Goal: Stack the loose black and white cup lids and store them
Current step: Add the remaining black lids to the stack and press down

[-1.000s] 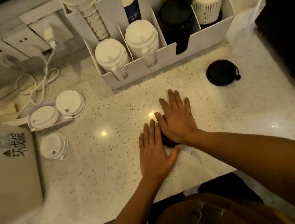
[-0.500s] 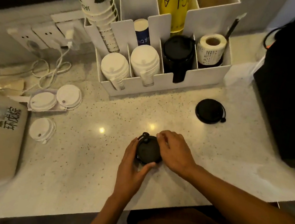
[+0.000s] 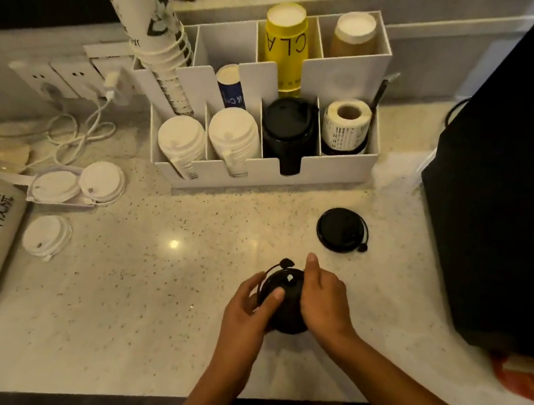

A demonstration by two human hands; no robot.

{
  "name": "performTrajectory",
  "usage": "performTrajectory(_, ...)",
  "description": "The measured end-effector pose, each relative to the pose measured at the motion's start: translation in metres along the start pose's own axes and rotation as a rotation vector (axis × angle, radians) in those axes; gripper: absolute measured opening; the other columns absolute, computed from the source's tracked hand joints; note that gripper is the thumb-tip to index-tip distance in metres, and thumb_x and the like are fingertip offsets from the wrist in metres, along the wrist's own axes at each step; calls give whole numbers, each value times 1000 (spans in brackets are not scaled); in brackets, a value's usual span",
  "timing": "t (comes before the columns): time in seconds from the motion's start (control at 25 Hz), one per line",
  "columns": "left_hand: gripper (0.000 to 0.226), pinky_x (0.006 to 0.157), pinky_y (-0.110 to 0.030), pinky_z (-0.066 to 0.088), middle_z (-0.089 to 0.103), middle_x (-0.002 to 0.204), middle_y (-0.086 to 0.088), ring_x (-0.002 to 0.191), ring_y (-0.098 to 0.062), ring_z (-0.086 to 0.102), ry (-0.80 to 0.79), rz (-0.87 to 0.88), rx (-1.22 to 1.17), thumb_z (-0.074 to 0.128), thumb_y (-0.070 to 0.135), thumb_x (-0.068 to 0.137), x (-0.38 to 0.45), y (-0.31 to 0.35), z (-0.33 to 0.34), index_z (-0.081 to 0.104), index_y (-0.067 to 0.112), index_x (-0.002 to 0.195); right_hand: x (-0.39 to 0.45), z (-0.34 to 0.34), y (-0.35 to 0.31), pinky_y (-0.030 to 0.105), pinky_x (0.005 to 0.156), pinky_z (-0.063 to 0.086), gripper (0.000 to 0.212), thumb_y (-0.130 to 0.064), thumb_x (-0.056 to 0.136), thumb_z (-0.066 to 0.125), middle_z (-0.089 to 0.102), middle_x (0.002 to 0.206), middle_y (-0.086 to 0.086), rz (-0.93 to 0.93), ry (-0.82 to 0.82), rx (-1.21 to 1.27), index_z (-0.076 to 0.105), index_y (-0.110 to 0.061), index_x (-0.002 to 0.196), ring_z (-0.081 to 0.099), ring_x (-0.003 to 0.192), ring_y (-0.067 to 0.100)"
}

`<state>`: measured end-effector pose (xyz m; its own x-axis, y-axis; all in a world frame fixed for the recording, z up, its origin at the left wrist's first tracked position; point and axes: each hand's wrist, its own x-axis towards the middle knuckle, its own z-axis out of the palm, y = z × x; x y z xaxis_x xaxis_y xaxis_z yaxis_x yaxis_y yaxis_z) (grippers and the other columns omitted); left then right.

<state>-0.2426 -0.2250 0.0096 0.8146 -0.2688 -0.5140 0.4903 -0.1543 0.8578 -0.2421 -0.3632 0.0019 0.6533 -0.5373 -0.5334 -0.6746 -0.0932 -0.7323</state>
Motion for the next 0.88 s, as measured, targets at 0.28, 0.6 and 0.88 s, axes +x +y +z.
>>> performTrajectory(0.28, 42, 93, -47, 59, 74, 120, -11, 113, -27, 70, -121, -97, -173, 71, 36, 88, 2, 11, 25, 68, 16, 125, 6, -22, 7, 43, 81, 60, 47, -45, 105, 28, 69, 87, 10, 0, 79, 62, 58, -21, 78, 69, 82, 24)
performTrajectory(0.6, 47, 86, -38, 61, 76, 117, -4, 109, -22, 73, -37, -139, -186, 74, 40, 82, 13, 11, 25, 69, 20, 124, 36, -37, 2, 33, 72, 57, 34, -49, 99, 47, 65, 78, -3, -162, -30, -155, 60, -25, 79, 63, 74, 15)
performTrajectory(0.88, 45, 95, -47, 58, 74, 121, -4, 114, -23, 70, 98, -172, -298, 71, 32, 84, 23, 8, -6, 68, 20, 127, 97, -63, -16, 45, 93, 47, 103, -85, 64, 62, 49, 129, 16, -178, 250, -740, 44, -11, 134, 46, 118, 33)
